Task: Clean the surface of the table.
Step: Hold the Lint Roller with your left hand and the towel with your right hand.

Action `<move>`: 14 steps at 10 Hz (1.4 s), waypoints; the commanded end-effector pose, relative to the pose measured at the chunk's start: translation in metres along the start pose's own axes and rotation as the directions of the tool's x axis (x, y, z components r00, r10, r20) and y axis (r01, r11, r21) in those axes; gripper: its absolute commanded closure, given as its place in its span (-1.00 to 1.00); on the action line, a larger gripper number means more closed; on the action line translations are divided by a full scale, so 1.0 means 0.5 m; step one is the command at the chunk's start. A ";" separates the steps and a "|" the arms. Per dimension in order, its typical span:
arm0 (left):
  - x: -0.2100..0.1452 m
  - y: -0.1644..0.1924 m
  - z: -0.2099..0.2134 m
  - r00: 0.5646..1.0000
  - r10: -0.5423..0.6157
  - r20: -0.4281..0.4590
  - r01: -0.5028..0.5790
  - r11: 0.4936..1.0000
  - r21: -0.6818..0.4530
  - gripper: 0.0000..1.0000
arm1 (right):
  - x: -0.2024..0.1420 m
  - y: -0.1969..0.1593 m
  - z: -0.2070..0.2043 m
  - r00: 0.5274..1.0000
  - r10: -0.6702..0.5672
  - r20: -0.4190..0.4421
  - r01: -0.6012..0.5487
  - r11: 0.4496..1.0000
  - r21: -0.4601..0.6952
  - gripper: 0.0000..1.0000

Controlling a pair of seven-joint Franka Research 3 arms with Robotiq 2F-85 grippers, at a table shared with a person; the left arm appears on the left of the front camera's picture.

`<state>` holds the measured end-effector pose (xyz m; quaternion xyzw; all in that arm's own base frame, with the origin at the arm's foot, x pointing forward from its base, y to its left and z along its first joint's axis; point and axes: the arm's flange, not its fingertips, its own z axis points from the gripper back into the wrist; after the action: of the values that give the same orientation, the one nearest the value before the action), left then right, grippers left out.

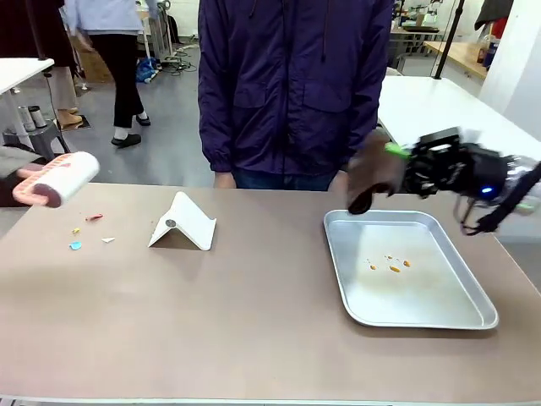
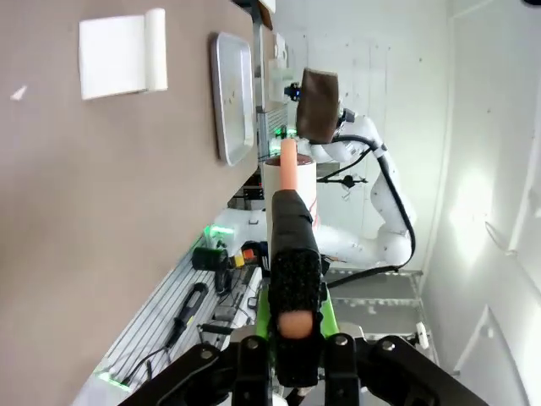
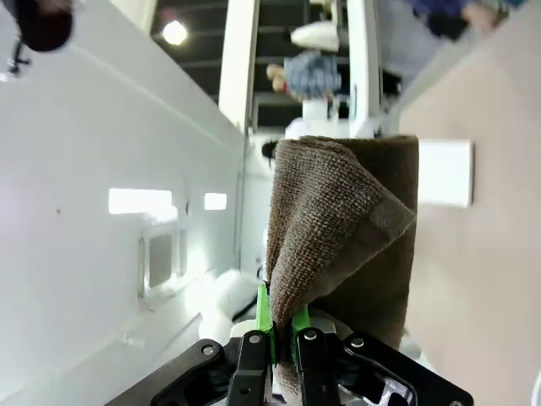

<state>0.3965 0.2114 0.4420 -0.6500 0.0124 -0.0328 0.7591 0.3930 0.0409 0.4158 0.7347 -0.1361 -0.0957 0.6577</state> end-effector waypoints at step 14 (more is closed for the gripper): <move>-0.083 0.109 0.162 0.982 -0.013 0.188 0.021 0.999 -0.042 0.72 | -0.137 0.053 0.421 0.984 -0.072 -0.160 0.006 0.927 -0.375 1.00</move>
<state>0.3662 0.3022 0.3988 -0.6639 -0.0629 0.0282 0.7446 0.2589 -0.1384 0.4135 0.6051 -0.0435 -0.0715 0.7917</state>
